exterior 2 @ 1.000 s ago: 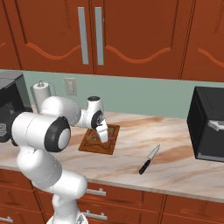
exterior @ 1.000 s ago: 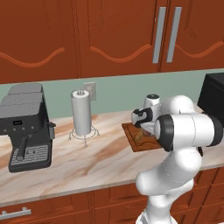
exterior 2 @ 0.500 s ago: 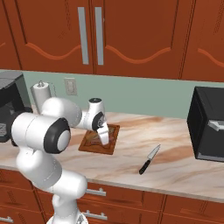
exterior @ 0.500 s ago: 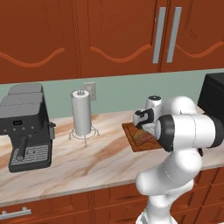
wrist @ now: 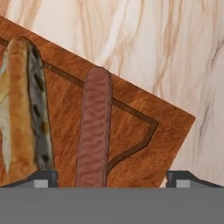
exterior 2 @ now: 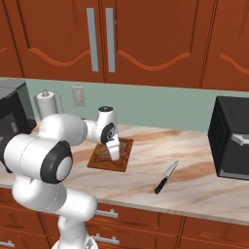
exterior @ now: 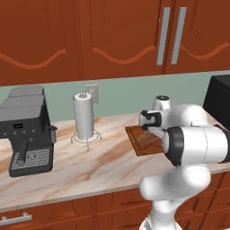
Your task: Retrieve the sausage and cheese from the fridge and place them on the cutting board on the counter.
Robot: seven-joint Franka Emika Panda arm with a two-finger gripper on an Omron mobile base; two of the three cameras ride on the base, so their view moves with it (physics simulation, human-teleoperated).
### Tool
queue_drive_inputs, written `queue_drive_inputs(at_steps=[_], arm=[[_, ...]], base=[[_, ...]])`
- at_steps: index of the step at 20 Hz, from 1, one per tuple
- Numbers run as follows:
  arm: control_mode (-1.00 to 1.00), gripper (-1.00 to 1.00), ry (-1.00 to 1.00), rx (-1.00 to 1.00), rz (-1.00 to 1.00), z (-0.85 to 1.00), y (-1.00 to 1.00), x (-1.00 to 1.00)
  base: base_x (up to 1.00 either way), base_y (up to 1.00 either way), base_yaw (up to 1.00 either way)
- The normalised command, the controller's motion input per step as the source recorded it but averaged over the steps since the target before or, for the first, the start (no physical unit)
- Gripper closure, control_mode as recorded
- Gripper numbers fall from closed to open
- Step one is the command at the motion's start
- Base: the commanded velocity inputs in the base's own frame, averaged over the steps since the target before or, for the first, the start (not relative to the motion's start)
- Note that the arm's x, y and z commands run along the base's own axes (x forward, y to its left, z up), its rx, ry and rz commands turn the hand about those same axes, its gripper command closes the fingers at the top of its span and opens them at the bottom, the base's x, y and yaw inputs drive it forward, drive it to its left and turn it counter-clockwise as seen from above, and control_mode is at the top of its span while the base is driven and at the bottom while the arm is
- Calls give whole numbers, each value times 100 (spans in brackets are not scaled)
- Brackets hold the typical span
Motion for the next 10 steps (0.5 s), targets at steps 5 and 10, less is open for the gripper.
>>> queue_drive_inputs(at_steps=[5, 10], arm=[[-100, -100, 0, 0, -3, 40, 5, -35], [-100, -100, 0, 0, 1, 10, 0, -55]], base=[[0, 0, 0], [0, 0, 0]])
